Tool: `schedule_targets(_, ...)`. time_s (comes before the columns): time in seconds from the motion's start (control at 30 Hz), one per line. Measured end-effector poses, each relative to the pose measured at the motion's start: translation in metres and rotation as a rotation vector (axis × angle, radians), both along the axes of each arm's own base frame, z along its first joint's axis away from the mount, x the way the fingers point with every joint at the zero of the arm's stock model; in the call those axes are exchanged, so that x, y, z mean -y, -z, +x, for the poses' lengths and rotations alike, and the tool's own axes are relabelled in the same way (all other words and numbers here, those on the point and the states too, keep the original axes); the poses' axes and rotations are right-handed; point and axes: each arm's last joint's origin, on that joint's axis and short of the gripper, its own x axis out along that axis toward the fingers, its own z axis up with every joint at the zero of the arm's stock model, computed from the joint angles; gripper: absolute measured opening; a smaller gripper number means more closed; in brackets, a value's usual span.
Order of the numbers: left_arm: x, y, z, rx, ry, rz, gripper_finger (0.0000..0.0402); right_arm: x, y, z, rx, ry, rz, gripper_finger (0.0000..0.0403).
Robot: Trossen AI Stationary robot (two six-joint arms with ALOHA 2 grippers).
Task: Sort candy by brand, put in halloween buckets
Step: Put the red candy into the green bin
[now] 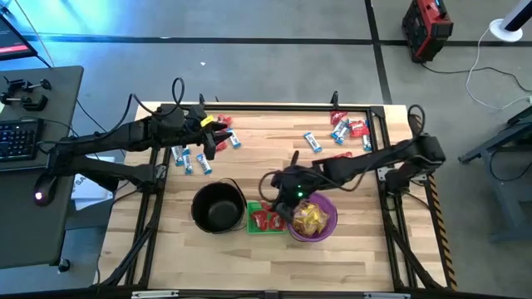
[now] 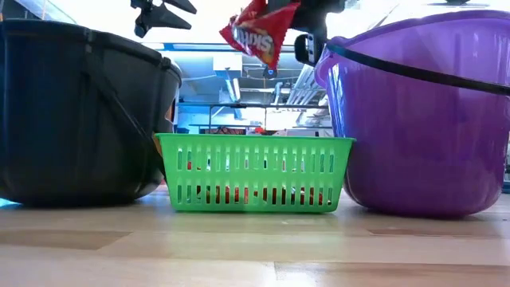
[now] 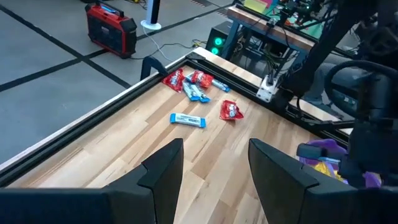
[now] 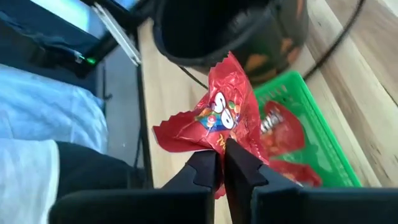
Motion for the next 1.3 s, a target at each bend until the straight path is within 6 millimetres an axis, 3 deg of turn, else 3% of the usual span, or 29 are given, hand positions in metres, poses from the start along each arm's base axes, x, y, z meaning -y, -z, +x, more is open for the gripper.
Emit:
schedule_targets(0.13,0.000,0.000,0.000,-0.004,0.002,0.004,0.0172,0.005,0.005,0.001,-0.097,0.018,0.022,0.0054)
schedule_targets(0.43,0.000,0.000,0.000,-0.015,0.010,0.024,0.0172,0.011,0.003,0.003,-0.086,0.001,0.054,0.0189)
schedule_targets(0.6,-0.004,-0.001,-0.002,-0.022,-0.013,0.025,0.0172,0.015,-0.013,0.003,-0.065,-0.052,0.010,0.0207)
schedule_targets(0.73,-0.035,-0.003,-0.009,-0.164,-0.176,-0.096,0.0172,0.028,-0.037,0.002,-0.089,-0.052,-0.074,0.0208)
schedule_targets(0.87,-0.078,0.031,-0.008,-0.454,-0.292,-0.206,0.0172,0.044,-0.059,-0.004,-0.126,-0.027,-0.210,0.0209)
schedule_targets(1.07,-0.129,0.109,-0.001,-0.784,-0.357,-0.480,0.0172,0.062,-0.085,-0.020,-0.228,0.037,-0.354,0.0209)
schedule_targets(1.3,-0.170,0.157,0.010,-0.798,-0.377,-0.580,0.0172,0.066,-0.092,-0.043,-0.340,0.083,-0.420,0.0209)
